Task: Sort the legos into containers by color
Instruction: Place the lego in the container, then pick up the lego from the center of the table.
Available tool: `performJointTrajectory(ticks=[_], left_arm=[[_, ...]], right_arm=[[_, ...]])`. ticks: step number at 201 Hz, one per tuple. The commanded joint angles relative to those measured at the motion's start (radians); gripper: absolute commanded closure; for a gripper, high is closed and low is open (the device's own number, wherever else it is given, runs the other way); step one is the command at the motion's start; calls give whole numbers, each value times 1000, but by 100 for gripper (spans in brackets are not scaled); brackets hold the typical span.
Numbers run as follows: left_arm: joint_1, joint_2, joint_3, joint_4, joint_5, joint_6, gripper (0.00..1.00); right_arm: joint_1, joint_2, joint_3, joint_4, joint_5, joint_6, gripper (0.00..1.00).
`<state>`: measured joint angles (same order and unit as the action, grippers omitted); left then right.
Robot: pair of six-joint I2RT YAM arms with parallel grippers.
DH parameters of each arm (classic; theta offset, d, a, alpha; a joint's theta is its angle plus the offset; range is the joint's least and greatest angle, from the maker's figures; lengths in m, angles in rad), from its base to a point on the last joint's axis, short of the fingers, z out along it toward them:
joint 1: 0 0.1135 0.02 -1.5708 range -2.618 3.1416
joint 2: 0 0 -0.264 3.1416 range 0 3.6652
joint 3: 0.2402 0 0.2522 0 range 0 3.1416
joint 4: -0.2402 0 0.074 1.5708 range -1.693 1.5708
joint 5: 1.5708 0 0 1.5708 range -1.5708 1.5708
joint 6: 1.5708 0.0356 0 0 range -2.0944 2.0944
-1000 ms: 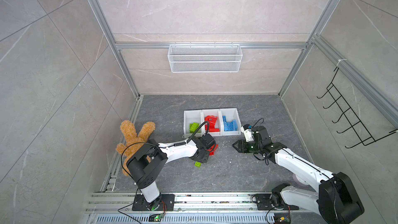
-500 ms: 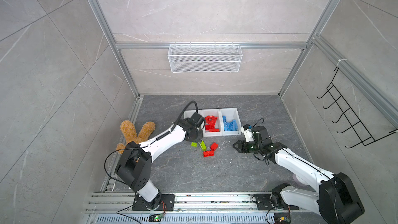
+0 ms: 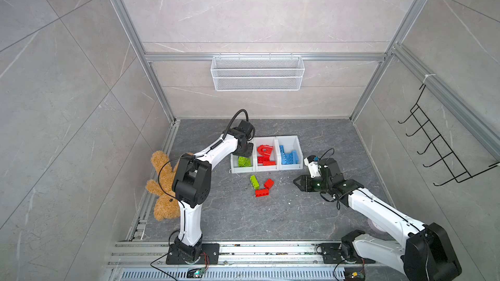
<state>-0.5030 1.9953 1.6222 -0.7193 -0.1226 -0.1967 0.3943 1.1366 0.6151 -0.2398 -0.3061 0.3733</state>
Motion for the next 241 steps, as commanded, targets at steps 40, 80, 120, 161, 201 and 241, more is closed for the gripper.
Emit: performJointTrajectory(ticks=[40, 80, 120, 161, 201, 241], left_arm=[[-19, -144, -44, -9, 19, -27, 29], [-111, -354, -193, -42, -75, -131, 26], [-148, -376, -366, 69, 27, -253, 26], [-167, -286, -418, 189, 90, -314, 25], [-188, -203, -397, 222, 83, -322, 27], [-207, -133, -387, 209, 80, -319, 32]], right_arm=[[5, -49, -7, -10, -18, -1, 45], [5, -26, -10, -9, 2, -7, 45], [5, -1, -27, 33, -16, 10, 46], [5, 2, -34, 39, -21, 12, 46], [5, 9, -41, 43, -22, 13, 46], [5, 14, -47, 41, -21, 10, 46]])
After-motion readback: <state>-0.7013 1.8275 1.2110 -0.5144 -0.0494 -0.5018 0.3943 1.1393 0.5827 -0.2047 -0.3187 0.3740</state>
